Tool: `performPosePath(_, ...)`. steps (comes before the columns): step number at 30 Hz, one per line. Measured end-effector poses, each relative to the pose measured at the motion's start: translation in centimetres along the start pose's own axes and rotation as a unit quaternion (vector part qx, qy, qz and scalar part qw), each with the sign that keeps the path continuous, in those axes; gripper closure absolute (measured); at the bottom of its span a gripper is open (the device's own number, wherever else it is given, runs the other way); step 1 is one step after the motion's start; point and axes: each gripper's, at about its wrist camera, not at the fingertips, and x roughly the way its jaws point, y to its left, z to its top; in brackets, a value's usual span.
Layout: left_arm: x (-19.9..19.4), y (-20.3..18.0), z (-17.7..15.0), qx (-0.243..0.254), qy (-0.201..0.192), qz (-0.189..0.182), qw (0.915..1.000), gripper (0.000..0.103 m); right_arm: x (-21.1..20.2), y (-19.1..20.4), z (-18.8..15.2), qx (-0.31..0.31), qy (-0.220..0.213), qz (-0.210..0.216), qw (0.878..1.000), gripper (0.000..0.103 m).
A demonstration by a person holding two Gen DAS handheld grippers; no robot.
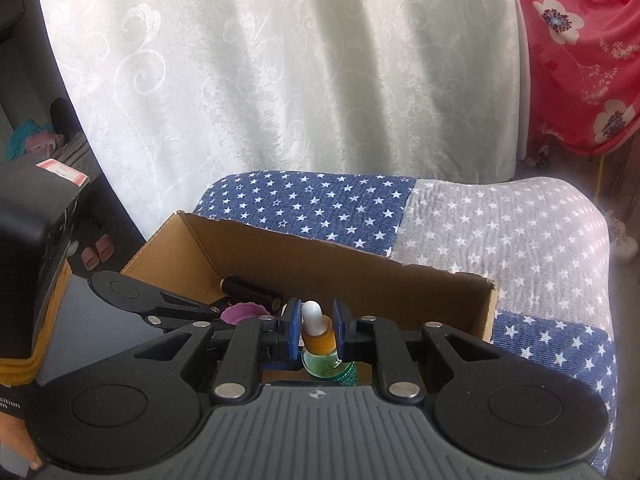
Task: Organize rigid objects
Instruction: 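Carry the dropper bottle into the box and open the right gripper, then lift the open right gripper up out of the box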
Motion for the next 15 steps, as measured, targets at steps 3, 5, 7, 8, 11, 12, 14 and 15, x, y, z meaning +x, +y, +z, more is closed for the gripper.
performPosePath(3,0.3,-0.2,0.3,0.002,-0.007,-0.003,1.0000,0.076,0.4,-0.3,0.3,0.000,-0.005,0.001,1.000,0.088)
performPosePath(5,0.5,-0.5,0.5,0.004,-0.006,-0.005,1.0000,0.076,0.4,-0.5,0.3,0.001,-0.007,0.004,1.000,0.088)
performPosePath(7,0.9,-0.6,0.6,0.005,-0.002,-0.010,0.9999,0.075,0.2,-0.4,0.2,-0.004,-0.011,0.001,1.000,0.088)
performPosePath(8,1.0,-0.7,0.6,0.008,-0.002,-0.010,0.9999,0.075,0.0,-0.4,0.2,-0.005,-0.013,0.001,1.000,0.088)
performPosePath(11,0.7,-1.2,0.4,0.017,-0.006,-0.004,0.9998,0.074,-0.7,-0.4,0.0,-0.002,-0.019,0.001,1.000,0.088)
performPosePath(12,0.5,-1.2,0.4,0.019,-0.007,-0.004,0.9998,0.074,-1.1,-0.5,-0.1,-0.001,-0.023,0.002,1.000,0.088)
performPosePath(14,0.0,-1.4,0.2,0.020,-0.009,-0.006,0.9997,0.071,-2.1,-0.5,-0.3,0.004,-0.031,0.004,1.000,0.088)
performPosePath(15,-0.4,-1.4,0.1,0.020,-0.011,-0.004,0.9997,0.070,-2.7,-0.5,-0.4,0.008,-0.035,0.006,0.999,0.087)
